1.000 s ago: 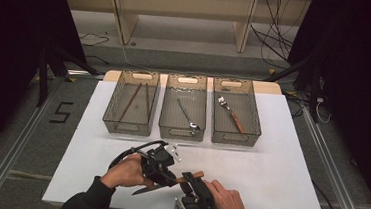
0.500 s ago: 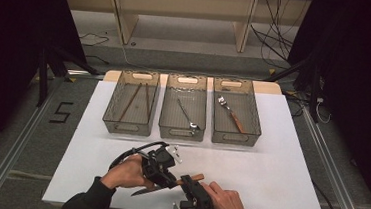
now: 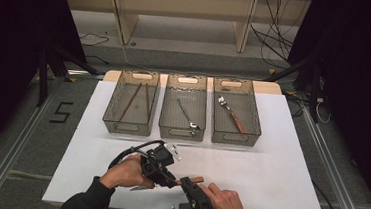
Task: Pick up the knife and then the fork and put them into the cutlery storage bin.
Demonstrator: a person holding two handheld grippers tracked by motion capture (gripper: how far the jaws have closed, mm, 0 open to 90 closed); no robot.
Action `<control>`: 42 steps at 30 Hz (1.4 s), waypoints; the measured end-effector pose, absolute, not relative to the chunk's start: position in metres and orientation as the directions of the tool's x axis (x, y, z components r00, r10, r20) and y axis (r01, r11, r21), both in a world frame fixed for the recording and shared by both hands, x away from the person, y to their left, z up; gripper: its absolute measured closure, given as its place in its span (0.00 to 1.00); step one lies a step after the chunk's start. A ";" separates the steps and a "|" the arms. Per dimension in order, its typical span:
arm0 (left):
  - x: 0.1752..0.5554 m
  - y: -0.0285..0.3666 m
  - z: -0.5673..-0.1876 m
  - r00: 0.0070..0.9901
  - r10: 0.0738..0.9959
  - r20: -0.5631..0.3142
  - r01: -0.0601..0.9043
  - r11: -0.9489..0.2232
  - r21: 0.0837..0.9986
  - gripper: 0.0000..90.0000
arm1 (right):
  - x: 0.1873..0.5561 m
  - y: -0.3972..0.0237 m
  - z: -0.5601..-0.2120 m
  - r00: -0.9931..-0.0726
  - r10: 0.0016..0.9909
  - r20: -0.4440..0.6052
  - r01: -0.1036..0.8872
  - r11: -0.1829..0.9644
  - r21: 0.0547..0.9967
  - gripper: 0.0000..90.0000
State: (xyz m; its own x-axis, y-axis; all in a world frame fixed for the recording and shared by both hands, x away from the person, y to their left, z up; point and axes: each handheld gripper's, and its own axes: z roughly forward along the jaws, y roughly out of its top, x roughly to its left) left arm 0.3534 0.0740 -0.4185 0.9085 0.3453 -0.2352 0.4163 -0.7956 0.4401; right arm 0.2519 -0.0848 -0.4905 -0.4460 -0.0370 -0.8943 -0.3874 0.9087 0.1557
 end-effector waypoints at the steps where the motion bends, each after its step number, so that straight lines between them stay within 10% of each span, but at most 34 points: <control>1: 0.354 0.076 -0.418 0.905 0.354 -0.238 0.426 -0.785 0.450 0.80 | 0.252 -0.085 -0.490 -0.447 -0.041 -0.893 -0.384 0.911 0.150 0.90; 21: 0.369 0.137 -0.382 0.795 0.577 -0.186 0.522 -0.494 0.695 0.32 | 0.271 -0.108 -0.474 -0.534 0.104 -0.839 -0.245 0.931 0.271 0.90; 42: 0.361 0.167 -0.406 0.742 0.653 -0.153 0.473 -0.347 0.810 0.23 | 0.325 -0.158 -0.435 -0.616 0.438 -0.655 0.057 0.853 0.518 0.90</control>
